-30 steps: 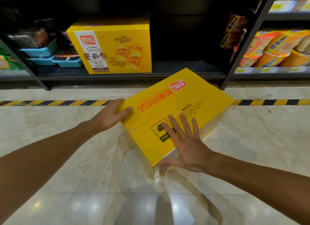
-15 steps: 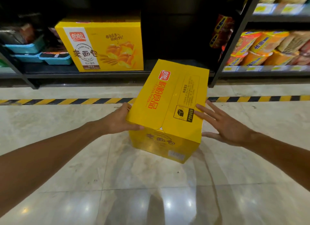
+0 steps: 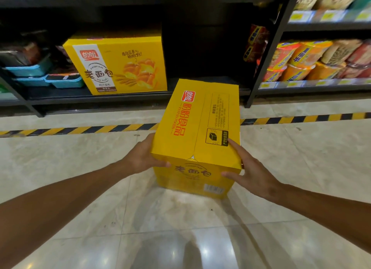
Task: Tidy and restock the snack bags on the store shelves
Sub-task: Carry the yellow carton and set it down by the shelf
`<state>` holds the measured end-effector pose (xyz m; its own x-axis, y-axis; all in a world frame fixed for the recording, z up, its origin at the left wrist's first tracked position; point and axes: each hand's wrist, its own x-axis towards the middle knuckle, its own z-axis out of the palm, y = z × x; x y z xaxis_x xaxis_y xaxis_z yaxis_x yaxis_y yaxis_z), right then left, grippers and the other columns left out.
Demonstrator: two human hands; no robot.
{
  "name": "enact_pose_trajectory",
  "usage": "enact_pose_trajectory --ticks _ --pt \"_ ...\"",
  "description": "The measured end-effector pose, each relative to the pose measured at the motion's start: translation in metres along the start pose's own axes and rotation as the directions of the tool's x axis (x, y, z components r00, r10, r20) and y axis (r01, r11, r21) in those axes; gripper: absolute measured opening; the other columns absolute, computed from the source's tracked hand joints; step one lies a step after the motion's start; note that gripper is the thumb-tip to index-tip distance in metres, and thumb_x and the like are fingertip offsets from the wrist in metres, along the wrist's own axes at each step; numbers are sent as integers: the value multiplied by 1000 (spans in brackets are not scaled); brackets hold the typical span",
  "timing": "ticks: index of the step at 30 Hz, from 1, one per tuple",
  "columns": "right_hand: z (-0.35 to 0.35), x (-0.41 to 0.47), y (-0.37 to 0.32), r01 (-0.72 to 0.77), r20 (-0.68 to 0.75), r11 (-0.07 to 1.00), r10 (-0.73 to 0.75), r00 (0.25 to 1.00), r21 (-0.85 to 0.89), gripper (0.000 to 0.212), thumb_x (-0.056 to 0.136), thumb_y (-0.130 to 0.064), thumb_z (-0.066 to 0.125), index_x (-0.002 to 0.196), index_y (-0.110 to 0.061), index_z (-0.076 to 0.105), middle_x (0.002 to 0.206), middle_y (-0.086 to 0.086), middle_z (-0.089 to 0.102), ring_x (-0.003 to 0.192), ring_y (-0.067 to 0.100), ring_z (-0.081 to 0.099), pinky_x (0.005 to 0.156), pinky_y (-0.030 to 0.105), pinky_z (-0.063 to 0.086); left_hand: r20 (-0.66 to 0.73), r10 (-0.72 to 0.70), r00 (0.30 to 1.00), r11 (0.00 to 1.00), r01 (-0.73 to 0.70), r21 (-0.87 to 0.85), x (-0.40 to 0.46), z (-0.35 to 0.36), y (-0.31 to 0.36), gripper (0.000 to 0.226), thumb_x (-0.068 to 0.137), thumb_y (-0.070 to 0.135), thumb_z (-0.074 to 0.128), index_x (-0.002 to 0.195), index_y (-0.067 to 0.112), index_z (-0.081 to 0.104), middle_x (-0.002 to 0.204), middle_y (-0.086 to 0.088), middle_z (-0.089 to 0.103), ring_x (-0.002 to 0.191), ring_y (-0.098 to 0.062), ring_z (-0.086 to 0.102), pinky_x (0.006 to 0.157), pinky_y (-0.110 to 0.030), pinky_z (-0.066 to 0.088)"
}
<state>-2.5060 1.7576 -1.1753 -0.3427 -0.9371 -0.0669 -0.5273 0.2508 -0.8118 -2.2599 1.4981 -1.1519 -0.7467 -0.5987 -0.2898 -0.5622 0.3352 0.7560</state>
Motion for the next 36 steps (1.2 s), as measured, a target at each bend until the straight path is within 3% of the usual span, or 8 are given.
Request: enact_pose_trajectory --ticks 4,7,11,13,16,21,27,36 --pt "-28 9 -31 30 -218 997 -14 976 72 84 84 -45 70 155 -46 25 142 -20 51 112 -5 61 88 15 57 -211 67 975 995 -82 -60 -9 -23 31 101 58 59 84 147 27 49 134 4 65 118 -17 64 98 -44 57" --pt "-46 37 -54 110 -464 978 -14 886 180 77 88 -44 70 155 -36 33 131 -20 62 114 -6 63 89 19 58 -376 115 920 975 -176 -133 -1 -45 59 76 71 52 81 139 26 58 120 9 70 107 -4 66 89 -32 58" --pt "-69 76 -76 92 -619 977 47 784 192 70 93 -47 67 154 -28 37 130 -14 61 112 -7 61 92 24 53 -392 160 906 927 -275 -256 16 -55 79 67 86 30 78 148 24 52 120 10 70 108 -3 66 91 -29 58" --pt "-78 92 -77 78 -633 979 59 772 187 62 96 -50 62 151 -25 44 122 -18 62 98 -14 61 90 24 54 -361 157 919 911 -276 -306 26 -50 83 74 88 28 76 154 31 43 128 8 63 115 -5 61 98 -37 55" --pt "-86 110 -71 87 -610 979 46 791 186 54 102 -51 54 150 -28 47 129 -13 65 107 -4 62 96 31 54 -298 158 941 902 -261 -343 41 -42 84 85 86 50 72 157 51 24 150 4 45 132 -15 51 102 -52 54" --pt "-83 112 -65 137 -505 954 18 863 268 66 106 -30 53 161 -37 18 141 -23 48 112 -11 58 85 16 53 -212 188 959 873 -262 -412 57 -42 83 84 92 52 60 157 57 7 156 11 44 134 -18 55 102 -54 54" --pt "-73 108 -56 151 -465 960 -25 885 235 83 103 -26 56 162 -39 -1 130 -39 37 101 -28 55 72 2 49 -247 198 949 858 -290 -424 68 -39 75 83 92 51 57 160 49 9 154 12 47 130 -13 58 98 -39 58" --pt "-73 121 -55 191 -517 951 -40 855 244 78 103 -31 56 162 -40 4 134 -36 40 106 -26 55 77 2 49 -343 152 927 848 -301 -436 79 -37 80 77 90 57 58 158 43 25 151 9 52 130 -16 59 102 -51 55"
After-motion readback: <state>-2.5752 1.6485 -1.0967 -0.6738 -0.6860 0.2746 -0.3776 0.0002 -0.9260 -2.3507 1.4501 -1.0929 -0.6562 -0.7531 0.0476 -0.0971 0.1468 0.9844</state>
